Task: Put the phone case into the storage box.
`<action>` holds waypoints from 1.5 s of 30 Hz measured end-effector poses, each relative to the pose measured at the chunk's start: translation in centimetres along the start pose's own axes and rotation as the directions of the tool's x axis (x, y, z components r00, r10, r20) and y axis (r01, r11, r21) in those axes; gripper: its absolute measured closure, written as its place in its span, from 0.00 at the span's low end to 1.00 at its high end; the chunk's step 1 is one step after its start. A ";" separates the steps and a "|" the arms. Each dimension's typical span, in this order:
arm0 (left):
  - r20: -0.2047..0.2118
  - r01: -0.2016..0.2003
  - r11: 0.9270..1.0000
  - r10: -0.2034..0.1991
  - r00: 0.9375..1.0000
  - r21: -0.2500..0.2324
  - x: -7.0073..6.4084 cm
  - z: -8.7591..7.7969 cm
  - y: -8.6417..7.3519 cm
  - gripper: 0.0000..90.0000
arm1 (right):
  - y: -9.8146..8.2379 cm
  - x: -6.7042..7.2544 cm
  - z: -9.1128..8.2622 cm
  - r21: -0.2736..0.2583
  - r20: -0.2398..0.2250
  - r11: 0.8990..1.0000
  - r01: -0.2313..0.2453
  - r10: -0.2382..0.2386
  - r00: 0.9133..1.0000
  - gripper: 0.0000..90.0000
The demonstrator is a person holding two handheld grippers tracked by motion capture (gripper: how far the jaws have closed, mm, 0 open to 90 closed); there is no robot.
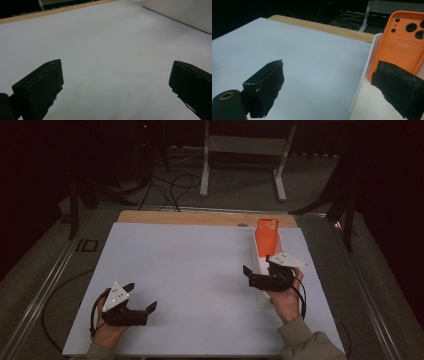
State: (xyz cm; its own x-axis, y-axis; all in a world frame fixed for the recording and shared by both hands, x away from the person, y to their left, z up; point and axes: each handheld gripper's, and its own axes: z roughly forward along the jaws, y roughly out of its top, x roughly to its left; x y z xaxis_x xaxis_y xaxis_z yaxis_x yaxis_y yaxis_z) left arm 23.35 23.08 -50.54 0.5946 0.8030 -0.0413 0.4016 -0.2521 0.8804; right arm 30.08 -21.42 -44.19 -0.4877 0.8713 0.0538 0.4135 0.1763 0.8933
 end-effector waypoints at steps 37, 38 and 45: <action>0.019 0.018 0.997 -0.017 1.000 -0.073 0.4 -0.8 0.3 0.01 | -7.7 0.1 -4.7 -0.204 -0.072 0.979 0.023 -0.038 0.997 0.10; 0.019 0.017 0.997 -0.016 1.000 -0.078 0.4 -0.8 0.3 0.01 | -7.7 0.1 -4.7 -0.208 -0.074 0.978 0.019 -0.035 0.997 0.10; 0.014 0.013 0.997 -0.012 1.000 -0.078 0.2 -0.8 0.2 0.01 | -8.0 0.0 -4.9 -0.227 -0.067 0.974 0.014 -0.030 0.997 0.10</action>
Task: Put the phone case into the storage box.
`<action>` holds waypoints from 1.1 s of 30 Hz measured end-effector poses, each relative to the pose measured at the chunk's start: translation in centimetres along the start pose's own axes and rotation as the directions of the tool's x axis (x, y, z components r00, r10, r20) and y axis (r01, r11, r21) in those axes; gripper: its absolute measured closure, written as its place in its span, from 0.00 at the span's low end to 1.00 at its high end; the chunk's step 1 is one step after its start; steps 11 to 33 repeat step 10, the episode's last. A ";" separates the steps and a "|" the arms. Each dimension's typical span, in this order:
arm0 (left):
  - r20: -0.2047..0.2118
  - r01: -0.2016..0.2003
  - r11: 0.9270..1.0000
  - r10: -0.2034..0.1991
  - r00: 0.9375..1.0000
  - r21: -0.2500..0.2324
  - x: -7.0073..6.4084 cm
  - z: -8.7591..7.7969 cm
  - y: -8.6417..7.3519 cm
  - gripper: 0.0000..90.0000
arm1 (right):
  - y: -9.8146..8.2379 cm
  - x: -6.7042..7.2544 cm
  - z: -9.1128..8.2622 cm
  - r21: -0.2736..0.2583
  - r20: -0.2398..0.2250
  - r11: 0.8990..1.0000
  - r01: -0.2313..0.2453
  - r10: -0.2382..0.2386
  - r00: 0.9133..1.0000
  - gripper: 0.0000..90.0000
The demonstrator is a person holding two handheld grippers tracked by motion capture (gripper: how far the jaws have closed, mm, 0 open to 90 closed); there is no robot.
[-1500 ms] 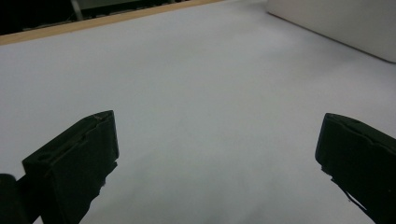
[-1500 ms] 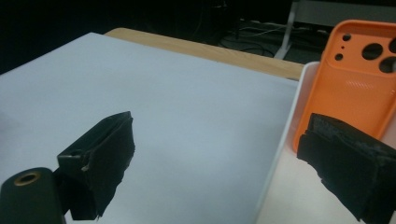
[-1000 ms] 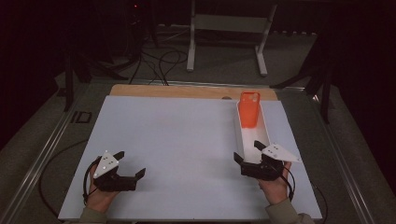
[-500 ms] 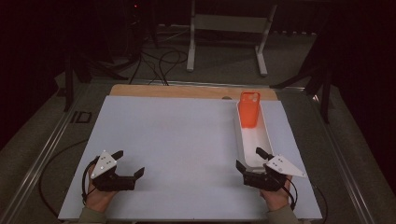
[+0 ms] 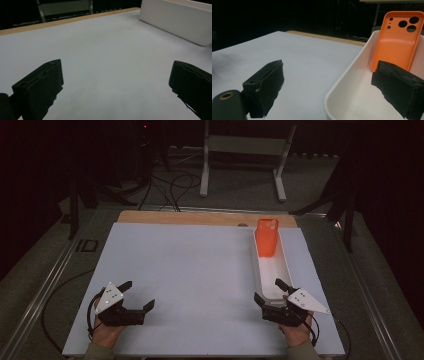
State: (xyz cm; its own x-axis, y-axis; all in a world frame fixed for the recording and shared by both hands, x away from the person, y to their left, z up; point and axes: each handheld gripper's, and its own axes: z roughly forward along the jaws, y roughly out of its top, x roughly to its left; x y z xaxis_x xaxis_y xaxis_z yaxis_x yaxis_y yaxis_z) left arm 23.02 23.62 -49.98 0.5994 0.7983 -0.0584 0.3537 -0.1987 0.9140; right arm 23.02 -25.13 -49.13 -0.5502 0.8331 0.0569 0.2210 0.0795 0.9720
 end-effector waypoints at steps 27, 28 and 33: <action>-0.002 -0.006 1.000 0.006 1.000 0.015 -0.1 0.2 0.0 0.01 | -0.2 -0.4 0.0 -0.006 0.007 1.000 -0.004 0.004 1.000 0.10; -0.002 -0.006 1.000 0.006 1.000 0.015 -0.1 0.2 0.0 0.01 | -0.2 -0.4 0.0 -0.006 0.007 1.000 -0.004 0.004 1.000 0.10; -0.002 -0.006 1.000 0.006 1.000 0.015 -0.1 0.2 0.0 0.01 | -0.2 -0.4 0.0 -0.006 0.007 1.000 -0.004 0.004 1.000 0.10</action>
